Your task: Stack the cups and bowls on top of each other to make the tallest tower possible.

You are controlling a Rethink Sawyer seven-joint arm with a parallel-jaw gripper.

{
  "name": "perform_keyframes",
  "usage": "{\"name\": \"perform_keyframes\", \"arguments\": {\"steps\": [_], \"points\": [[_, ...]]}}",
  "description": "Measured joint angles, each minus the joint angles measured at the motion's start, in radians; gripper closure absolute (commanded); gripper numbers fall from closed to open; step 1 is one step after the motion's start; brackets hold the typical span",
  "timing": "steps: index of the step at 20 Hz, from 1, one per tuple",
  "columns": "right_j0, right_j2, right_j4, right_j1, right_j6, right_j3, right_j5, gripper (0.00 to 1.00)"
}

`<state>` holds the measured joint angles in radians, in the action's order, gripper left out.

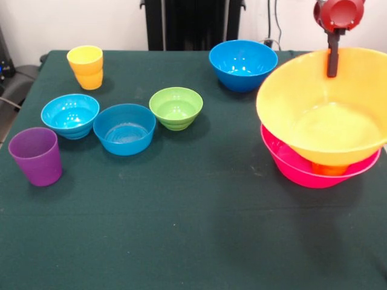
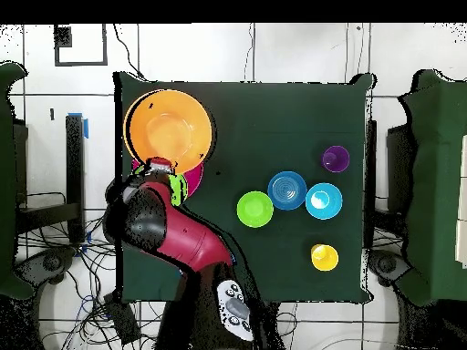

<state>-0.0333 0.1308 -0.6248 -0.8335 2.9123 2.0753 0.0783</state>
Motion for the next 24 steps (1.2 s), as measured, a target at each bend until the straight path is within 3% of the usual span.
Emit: {"name": "perform_keyframes", "arguments": {"steps": [4, 11, 24], "points": [[-0.016, 0.006, 0.006, -0.057, 0.000, 0.059, 0.000, 1.00], [0.013, 0.007, 0.006, -0.117, 0.000, 0.110, 0.000, 1.00], [0.015, 0.013, 0.006, -0.144, 0.000, 0.138, 0.000, 1.00]]}}
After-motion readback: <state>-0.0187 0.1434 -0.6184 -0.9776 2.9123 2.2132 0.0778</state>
